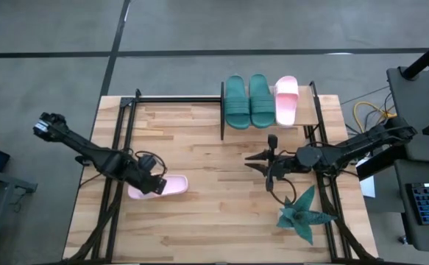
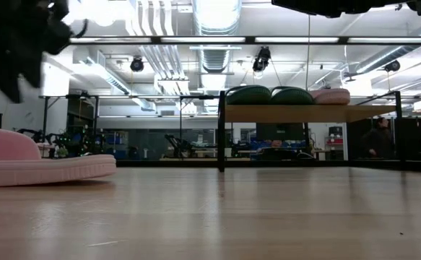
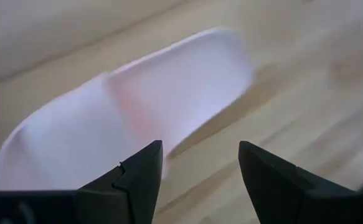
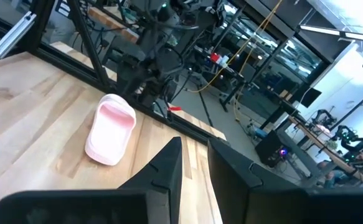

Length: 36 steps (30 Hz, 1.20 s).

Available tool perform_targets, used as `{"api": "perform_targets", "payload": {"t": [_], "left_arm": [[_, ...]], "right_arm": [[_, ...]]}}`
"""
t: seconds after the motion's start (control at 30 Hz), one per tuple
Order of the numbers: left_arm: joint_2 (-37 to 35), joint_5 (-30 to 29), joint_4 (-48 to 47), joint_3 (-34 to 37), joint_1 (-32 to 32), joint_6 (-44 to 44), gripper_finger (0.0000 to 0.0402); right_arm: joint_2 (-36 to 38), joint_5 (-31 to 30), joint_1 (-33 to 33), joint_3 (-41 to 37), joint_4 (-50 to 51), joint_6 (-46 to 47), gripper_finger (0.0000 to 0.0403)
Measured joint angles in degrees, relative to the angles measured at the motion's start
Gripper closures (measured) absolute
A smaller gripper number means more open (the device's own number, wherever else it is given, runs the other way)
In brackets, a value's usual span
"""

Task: Pick and place slides into the shelf
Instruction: Put the pink slipper on the shelf

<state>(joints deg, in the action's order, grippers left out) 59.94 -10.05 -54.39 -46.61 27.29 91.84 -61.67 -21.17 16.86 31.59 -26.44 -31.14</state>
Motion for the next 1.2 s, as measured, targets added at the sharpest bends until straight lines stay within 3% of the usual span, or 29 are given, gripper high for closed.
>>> {"api": "perform_targets", "payload": {"t": [0.27,0.6,0.9,1.03,1.2], "left_arm": [[0.2,5.3,-13.8,0.1,4.6,13.5,0.0206],[2.0,6.1,-14.6,2.0,8.6,16.8,0.0206],[5.2,2.6,-14.1,2.0,12.8,17.6,0.0206],[3.5,1.1,-14.1,2.1,15.5,20.8,0.0206],[-0.6,-5.7,-13.2,4.3,20.3,27.4,0.0206]], "right_arm": [[0.0,0.1,0.0,0.0,1.0,-0.5,0.0335],[0.0,0.1,0.0,0.0,1.2,-0.4,0.0335],[0.0,0.0,0.0,0.0,2.2,0.5,0.0335],[0.0,0.0,0.0,0.0,2.2,0.5,0.0335],[0.0,0.0,0.0,0.0,2.2,0.5,0.0335]]}}
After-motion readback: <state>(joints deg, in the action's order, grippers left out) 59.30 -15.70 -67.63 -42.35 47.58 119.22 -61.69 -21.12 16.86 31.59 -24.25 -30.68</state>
